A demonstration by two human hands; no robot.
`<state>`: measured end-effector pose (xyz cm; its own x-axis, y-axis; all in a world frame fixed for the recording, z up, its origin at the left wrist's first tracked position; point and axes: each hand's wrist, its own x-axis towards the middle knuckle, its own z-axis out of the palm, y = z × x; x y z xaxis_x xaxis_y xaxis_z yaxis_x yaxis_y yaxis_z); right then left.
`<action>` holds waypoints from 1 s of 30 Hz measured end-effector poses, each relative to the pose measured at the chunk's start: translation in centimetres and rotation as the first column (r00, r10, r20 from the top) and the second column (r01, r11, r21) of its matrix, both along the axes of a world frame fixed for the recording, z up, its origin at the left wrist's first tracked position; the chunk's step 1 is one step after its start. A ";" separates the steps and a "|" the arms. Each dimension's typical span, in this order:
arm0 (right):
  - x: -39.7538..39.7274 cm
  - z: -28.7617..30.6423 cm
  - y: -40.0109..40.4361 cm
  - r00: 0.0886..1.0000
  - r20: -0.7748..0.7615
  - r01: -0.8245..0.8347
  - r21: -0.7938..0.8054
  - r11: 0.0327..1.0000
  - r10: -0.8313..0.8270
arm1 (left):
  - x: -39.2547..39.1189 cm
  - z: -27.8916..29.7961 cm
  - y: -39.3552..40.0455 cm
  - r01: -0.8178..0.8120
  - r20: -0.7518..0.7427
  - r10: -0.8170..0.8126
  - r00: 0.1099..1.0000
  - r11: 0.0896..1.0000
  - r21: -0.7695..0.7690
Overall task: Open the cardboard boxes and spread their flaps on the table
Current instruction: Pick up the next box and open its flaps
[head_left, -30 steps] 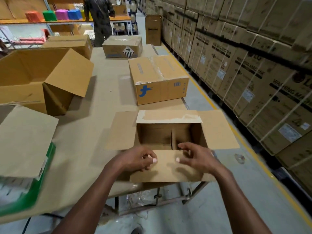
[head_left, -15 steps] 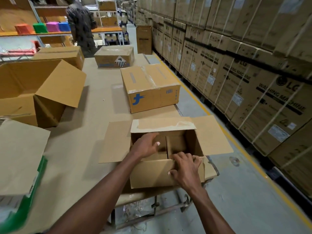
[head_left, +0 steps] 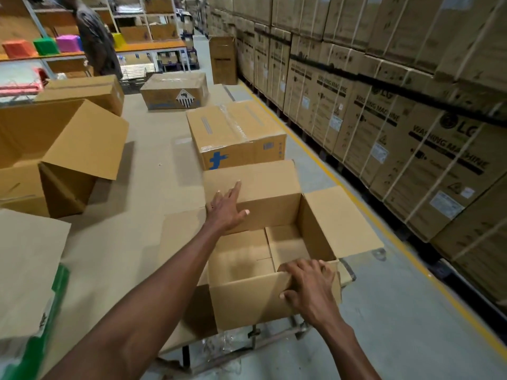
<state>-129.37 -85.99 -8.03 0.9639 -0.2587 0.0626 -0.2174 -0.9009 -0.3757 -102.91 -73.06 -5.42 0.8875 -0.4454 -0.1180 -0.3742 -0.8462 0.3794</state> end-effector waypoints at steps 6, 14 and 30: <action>0.4 -0.3 0.1 1.000 -0.003 0.031 -0.013 0.999 -0.031 | 0.7 -2.0 0.2 0.038 -0.011 -0.037 0.999 0.994 0.106; 0.7 -0.4 0.7 0.997 -0.008 0.081 -0.015 0.997 -0.081 | 0.8 -2.8 0.1 0.048 -0.006 -0.047 0.999 0.984 0.172; -0.5 2.0 -0.1 0.998 -0.062 0.013 0.187 0.982 -0.001 | 0.1 -2.1 0.8 0.062 -0.041 -0.062 0.997 0.998 -0.015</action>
<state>-129.83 -86.13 -6.02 0.9626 -0.2670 -0.0465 -0.2511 -0.8140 -0.5237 -102.78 -72.27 -7.51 0.8526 -0.5011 -0.1481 -0.4092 -0.8165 0.4072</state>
